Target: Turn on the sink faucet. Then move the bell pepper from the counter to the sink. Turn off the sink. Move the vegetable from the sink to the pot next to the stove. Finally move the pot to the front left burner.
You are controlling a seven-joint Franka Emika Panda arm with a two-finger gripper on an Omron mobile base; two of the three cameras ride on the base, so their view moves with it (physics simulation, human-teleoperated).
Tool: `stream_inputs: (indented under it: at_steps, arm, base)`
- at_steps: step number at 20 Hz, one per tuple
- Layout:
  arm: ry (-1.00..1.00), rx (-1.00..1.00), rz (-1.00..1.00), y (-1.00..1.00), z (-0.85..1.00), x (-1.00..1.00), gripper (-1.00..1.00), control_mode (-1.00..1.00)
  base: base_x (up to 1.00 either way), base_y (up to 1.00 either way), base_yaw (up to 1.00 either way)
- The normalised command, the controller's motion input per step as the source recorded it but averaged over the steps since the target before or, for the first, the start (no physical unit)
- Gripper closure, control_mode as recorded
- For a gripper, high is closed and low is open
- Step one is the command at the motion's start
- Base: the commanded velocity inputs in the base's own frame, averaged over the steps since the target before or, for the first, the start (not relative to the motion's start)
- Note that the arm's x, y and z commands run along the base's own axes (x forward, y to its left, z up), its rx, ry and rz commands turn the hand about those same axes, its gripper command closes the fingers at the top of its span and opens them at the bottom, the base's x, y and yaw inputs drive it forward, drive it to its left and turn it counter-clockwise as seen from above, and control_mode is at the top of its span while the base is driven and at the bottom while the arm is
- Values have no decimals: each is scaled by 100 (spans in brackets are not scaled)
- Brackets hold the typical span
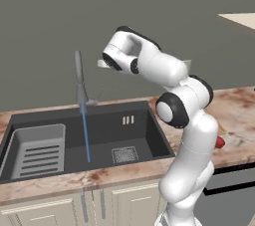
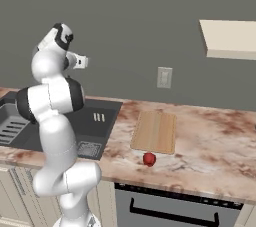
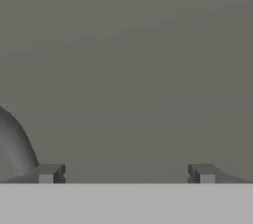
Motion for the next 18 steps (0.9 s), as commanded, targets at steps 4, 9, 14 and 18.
stream_inputs:
  at_steps: [4, 9, 14, 18]
  arm:
    - [30, 3, -30, -72, 63, -31, -100, -100]
    - [33, 0, -27, -70, 64, -27, -100, -100]
    - [32, 0, -18, -80, 76, -18, -100, -100]
    - [30, 0, -10, -68, 94, -6, -100, -100]
  base:
    - [0, 0, 0]
    - [0, 0, 0]
    - [0, 0, 0]
    - [0, 0, 0]
